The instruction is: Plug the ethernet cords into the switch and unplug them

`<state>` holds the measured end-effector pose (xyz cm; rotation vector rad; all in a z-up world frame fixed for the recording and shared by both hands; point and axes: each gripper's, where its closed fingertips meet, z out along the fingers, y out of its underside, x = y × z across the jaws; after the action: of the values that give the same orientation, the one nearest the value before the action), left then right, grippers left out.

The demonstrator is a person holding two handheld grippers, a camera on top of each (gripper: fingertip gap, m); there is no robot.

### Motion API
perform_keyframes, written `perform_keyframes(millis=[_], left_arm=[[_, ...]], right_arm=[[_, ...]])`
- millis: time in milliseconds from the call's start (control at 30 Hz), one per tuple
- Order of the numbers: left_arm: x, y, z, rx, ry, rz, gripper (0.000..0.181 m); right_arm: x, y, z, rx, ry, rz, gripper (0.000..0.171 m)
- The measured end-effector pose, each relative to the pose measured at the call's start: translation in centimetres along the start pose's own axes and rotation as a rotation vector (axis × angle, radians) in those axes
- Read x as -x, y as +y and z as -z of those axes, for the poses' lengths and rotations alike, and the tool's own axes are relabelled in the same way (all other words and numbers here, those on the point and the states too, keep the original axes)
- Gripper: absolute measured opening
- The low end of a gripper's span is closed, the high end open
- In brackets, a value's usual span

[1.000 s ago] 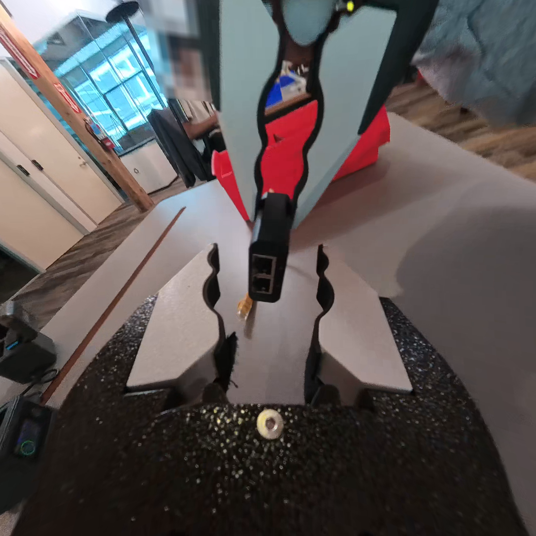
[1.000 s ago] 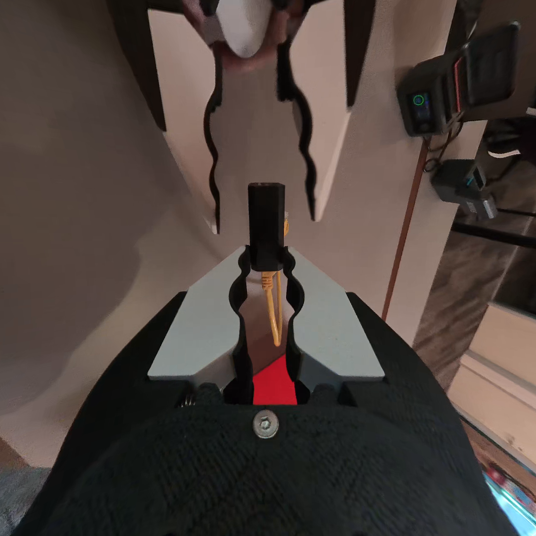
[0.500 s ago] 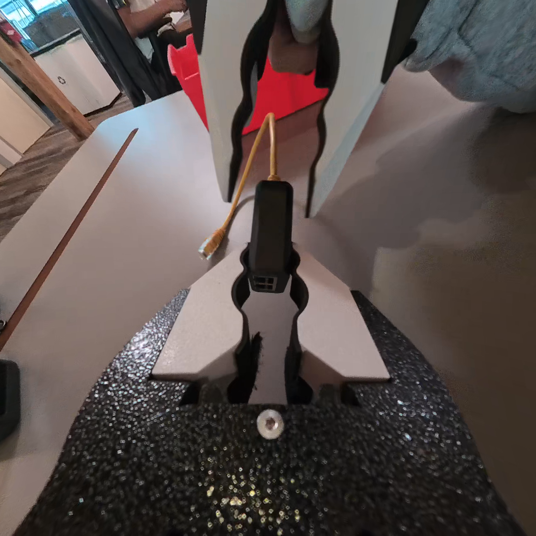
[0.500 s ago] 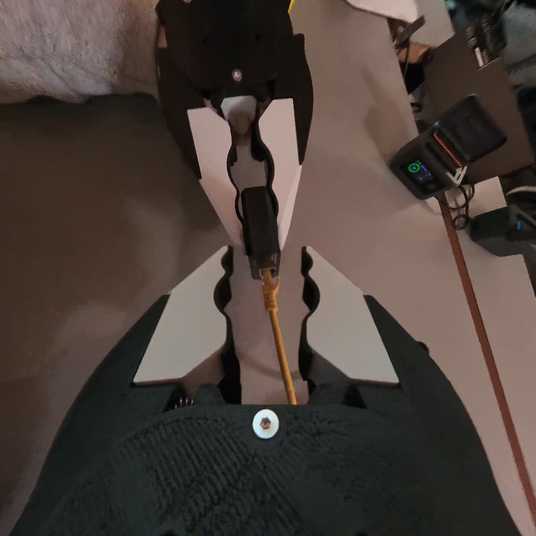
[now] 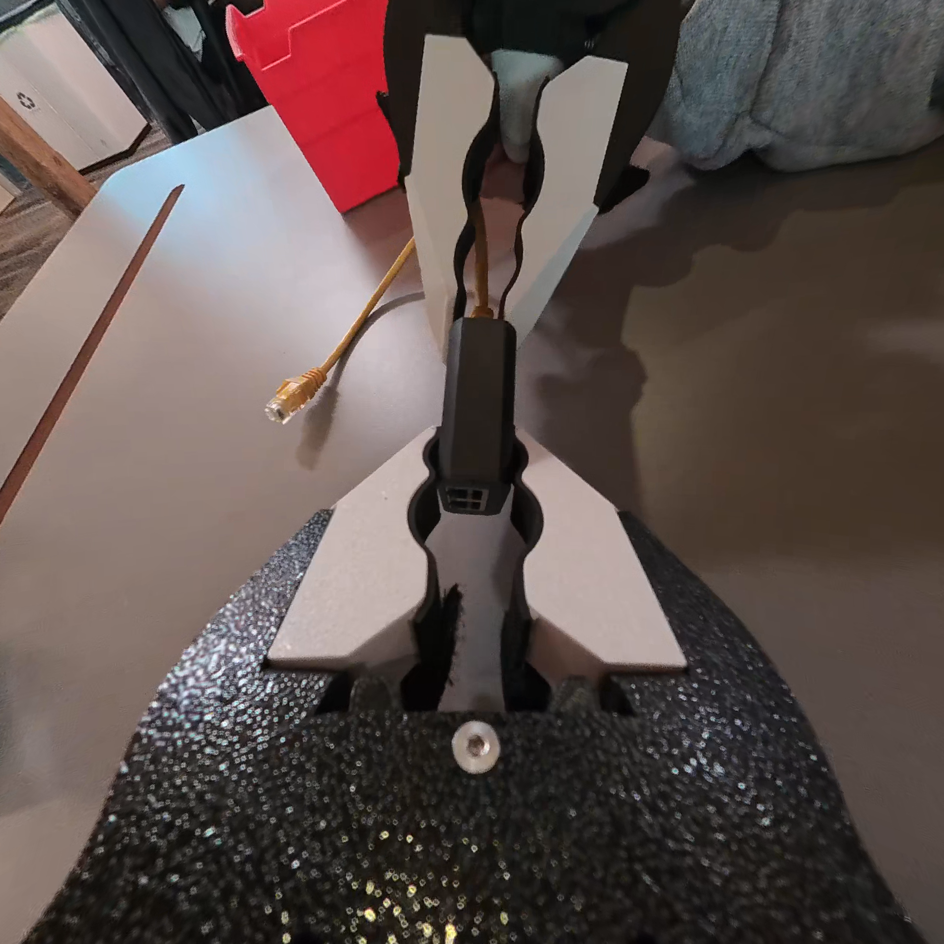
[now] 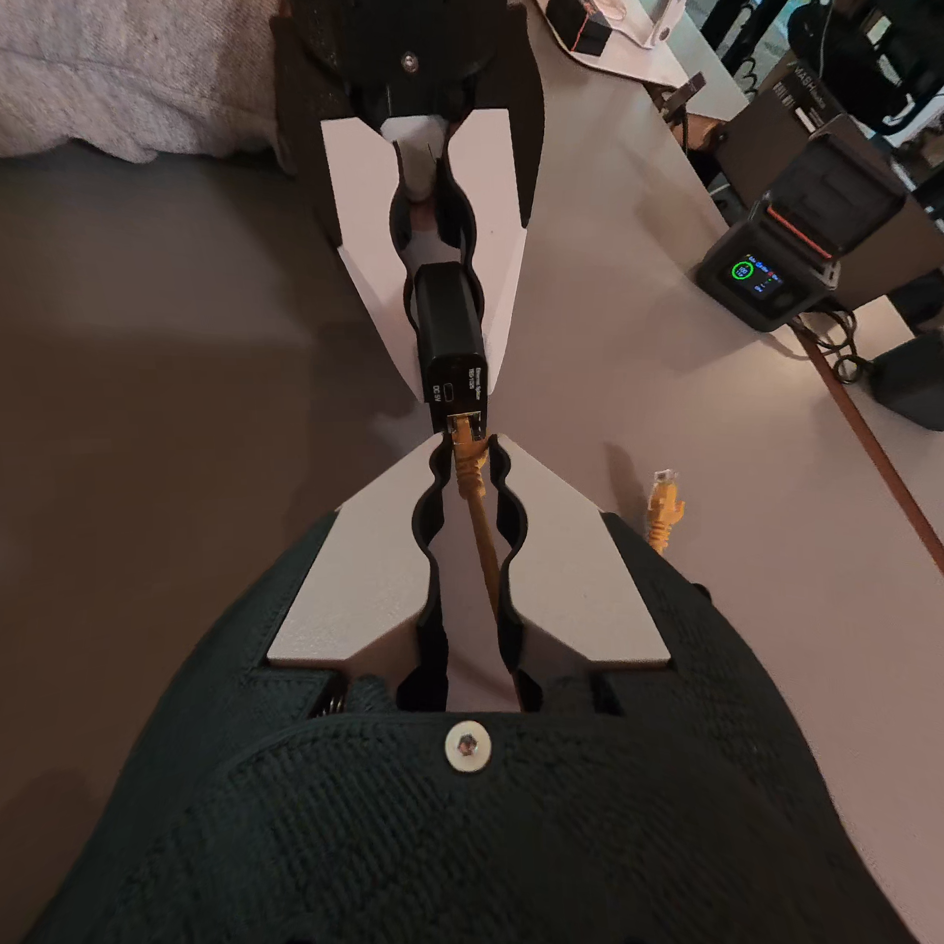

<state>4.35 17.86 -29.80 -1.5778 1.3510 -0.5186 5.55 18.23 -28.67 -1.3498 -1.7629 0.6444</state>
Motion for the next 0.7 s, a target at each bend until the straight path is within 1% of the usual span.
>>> perform_keyframes(millis=[33, 133, 233, 333, 367, 467, 533, 600, 700], left_arm=[[-0.1, 0.0, 0.0, 0.001, 0.004, -0.001, 0.022], [-0.1, 0.0, 0.1, -0.002, 0.013, 0.004, 0.022], [0.1, -0.5, 0.3, -0.032, 0.002, 0.035, 0.022], [0.3, -1.1, 0.0, -0.055, -0.012, 0.076, 0.029], [0.2, -0.9, 0.0, -0.044, -0.005, 0.068, 0.024], [-0.8, -0.4, -0.1, -0.007, 0.069, 0.068, 0.023], [-1.8, -0.4, 0.0, -0.006, 0.134, 0.072, 0.022], [-2.9, -0.9, 0.4, -0.037, 0.229, 0.104, 0.022], [-4.3, -2.5, 1.5, -0.125, 0.360, 0.173, 0.021]], right_arm=[[0.0, 0.0, 0.0, -0.008, -0.003, -0.003, 0.013], [0.2, -0.2, 0.0, -0.032, -0.001, -0.005, 0.012], [0.0, -0.6, 0.2, -0.091, 0.020, -0.068, 0.011], [0.0, -0.4, 0.2, -0.107, 0.035, -0.081, 0.010], [0.2, -0.3, 0.1, -0.101, 0.017, -0.084, 0.010], [1.4, 0.2, -0.1, -0.082, -0.067, -0.092, 0.010], [2.5, 0.0, 0.1, -0.090, -0.154, -0.105, 0.009], [3.7, -0.7, 0.6, -0.137, -0.264, -0.132, 0.009], [5.0, -2.3, 1.9, -0.237, -0.414, -0.180, 0.010]])
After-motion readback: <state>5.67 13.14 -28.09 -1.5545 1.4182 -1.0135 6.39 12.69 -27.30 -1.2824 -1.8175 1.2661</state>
